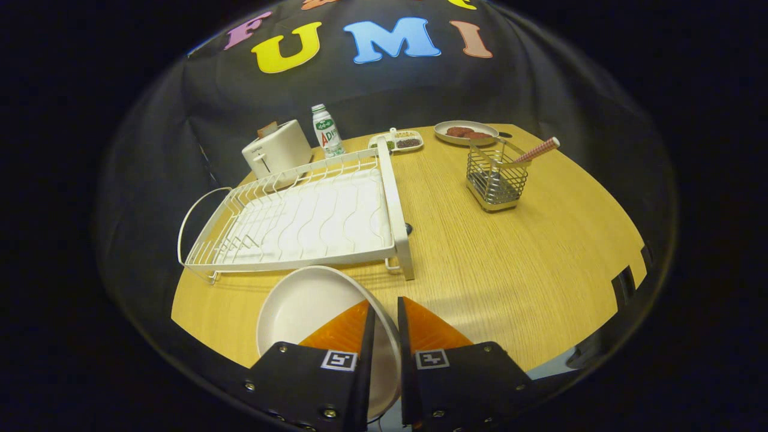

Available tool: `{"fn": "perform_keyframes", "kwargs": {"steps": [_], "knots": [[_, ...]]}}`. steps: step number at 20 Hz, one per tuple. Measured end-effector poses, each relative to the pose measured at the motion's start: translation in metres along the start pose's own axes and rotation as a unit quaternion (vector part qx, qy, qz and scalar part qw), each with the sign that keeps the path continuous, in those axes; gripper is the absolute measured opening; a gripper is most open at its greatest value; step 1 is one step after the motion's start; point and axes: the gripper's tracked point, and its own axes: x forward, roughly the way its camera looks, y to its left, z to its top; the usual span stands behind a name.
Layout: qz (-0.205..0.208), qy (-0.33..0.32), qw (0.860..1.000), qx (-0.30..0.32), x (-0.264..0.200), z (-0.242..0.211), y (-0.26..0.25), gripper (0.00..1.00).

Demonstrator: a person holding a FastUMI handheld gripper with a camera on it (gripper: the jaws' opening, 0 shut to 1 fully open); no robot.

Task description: Take the plate from the dish rack, then take the spoon from the basket and place it into the plate.

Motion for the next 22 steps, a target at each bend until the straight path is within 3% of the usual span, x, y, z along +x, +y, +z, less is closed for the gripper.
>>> {"fn": "perform_keyframes", "kwargs": {"steps": [11, 16, 22], "knots": [[-0.047, -0.054, 0.996, 0.059, -0.008, 0.048, -0.049, 0.25], [-0.166, -0.103, 0.978, 0.069, -0.028, 0.096, -0.109, 0.24], [-0.216, -0.126, 0.961, 0.122, -0.018, 0.138, -0.142, 0.25]]}}
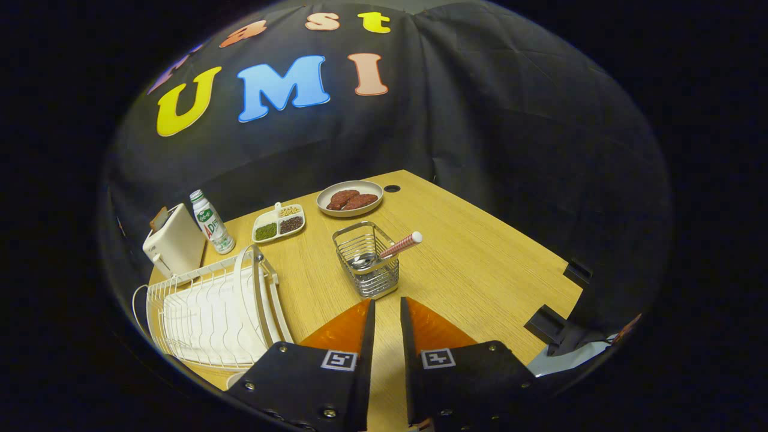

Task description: Take the plate from the dish rack, then take the spoon from the basket and place it into the plate.

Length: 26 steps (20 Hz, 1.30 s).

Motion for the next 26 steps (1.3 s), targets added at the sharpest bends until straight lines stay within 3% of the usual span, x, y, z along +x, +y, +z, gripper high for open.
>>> {"fn": "perform_keyframes", "kwargs": {"steps": [7, 17, 24, 26], "knots": [[-0.04, 0.012, 0.997, 0.069, 0.048, 0.015, -0.013, 0.24], [-0.033, 0.0, 0.975, 0.219, 0.089, 0.03, -0.017, 0.24], [-0.013, -0.002, 0.972, 0.234, 0.107, 0.04, -0.012, 0.25], [-0.016, 0.0, 0.971, 0.24, 0.109, 0.043, -0.015, 0.21]]}}
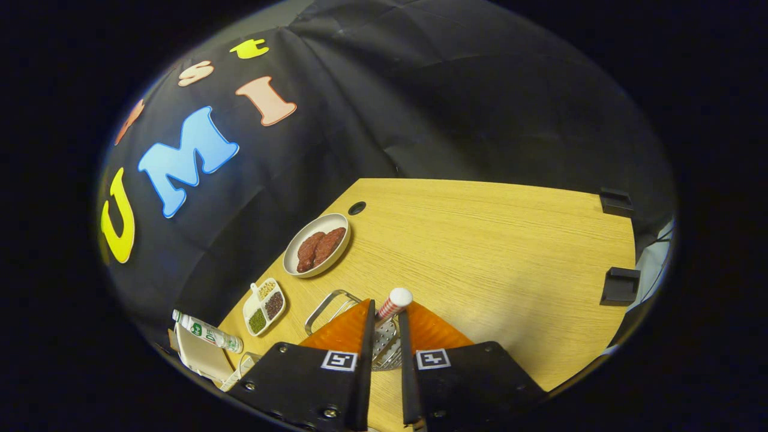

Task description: Take the plate from the dish rack, then take the spoon from the basket and place it into the plate.

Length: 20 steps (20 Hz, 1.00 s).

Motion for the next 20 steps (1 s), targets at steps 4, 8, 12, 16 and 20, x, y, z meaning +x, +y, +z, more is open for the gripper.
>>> {"fn": "perform_keyframes", "kwargs": {"steps": [4, 8, 12, 16, 20], "knots": [[0.028, -0.009, 1.0, 0.008, -0.007, 0.01, 0.011, 0.13], [0.036, -0.008, 0.999, -0.024, -0.012, 0.009, 0.021, 0.03], [0.05, -0.03, 0.997, -0.059, -0.033, 0.029, 0.033, 0.03], [0.072, -0.066, 0.989, -0.114, -0.065, 0.056, 0.05, 0.03], [0.091, -0.1, 0.977, -0.163, -0.104, 0.078, 0.068, 0.03]]}}
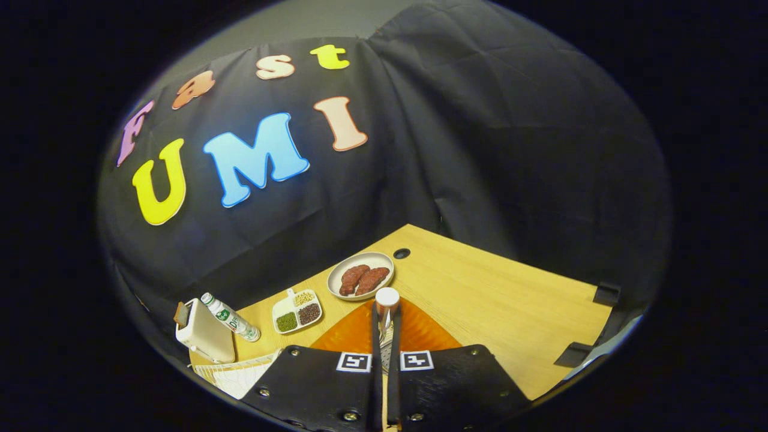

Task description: Take the plate from the dish rack, then take the spoon from the basket and place it into the plate.

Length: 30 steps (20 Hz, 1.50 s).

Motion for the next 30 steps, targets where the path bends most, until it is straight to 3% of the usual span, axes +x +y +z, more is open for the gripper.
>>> {"fn": "perform_keyframes", "kwargs": {"steps": [5, 10, 20, 30], "knots": [[0.03, -0.026, 0.998, -0.056, -0.042, 0.017, 0.024, 0.03], [0.062, -0.023, 0.989, -0.135, -0.088, 0.0, 0.053, 0.03], [0.185, 0.013, 0.955, -0.232, -0.181, -0.087, 0.132, 0.03], [0.284, 0.074, 0.915, -0.275, -0.247, -0.186, 0.16, 0.03]]}}
